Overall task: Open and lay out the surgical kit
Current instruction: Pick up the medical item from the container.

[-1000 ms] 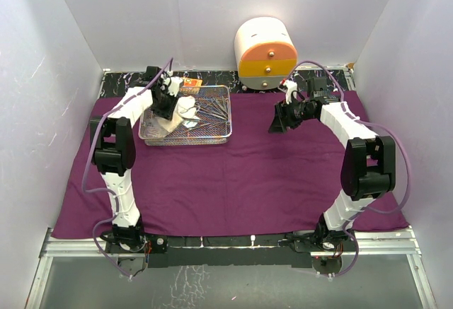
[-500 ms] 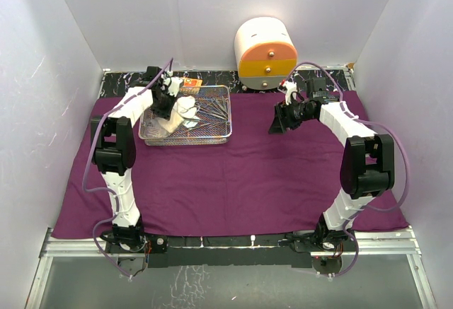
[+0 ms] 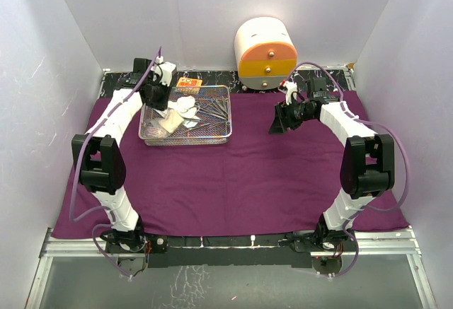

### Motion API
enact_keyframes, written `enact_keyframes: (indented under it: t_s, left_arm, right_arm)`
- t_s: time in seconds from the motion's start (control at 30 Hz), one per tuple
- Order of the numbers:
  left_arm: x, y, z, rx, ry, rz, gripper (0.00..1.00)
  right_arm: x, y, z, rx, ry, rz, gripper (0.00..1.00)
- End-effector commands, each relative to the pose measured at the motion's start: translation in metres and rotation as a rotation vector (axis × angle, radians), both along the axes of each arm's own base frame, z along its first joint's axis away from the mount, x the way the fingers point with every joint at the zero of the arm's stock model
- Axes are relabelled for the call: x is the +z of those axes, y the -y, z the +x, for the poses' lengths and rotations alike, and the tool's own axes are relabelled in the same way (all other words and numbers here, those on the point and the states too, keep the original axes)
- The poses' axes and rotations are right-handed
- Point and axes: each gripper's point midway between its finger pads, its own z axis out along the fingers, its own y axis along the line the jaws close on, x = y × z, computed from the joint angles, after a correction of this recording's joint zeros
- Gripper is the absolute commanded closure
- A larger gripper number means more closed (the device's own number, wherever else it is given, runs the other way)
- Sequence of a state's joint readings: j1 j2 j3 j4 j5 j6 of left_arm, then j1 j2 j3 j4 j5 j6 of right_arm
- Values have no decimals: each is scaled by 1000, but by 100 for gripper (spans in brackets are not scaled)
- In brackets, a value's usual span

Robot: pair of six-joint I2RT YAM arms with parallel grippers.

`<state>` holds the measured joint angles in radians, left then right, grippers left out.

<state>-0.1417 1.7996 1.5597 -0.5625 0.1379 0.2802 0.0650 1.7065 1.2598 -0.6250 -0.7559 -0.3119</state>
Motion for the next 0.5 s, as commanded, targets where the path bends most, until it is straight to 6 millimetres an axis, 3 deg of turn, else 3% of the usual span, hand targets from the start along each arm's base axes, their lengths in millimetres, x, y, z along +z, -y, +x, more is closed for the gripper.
enact_keyframes:
  t_s: [0.0,0.1,0.2,0.47]
  left_arm:
    - [-12,2,5,-3,-30,10,69]
    - [-23,6,13,-12,-45,7,60]
    - [-37,7,20,-19,-72,13,57]
    - [-73,10,22,-26,-155,21,61]
  right_arm:
    - [7,-1,6,4,35,15,43]
    - [7,0,7,2,36,14,43]
    - [6,0,7,1,32,13,43]
    - [4,1,6,3,26,13,43]
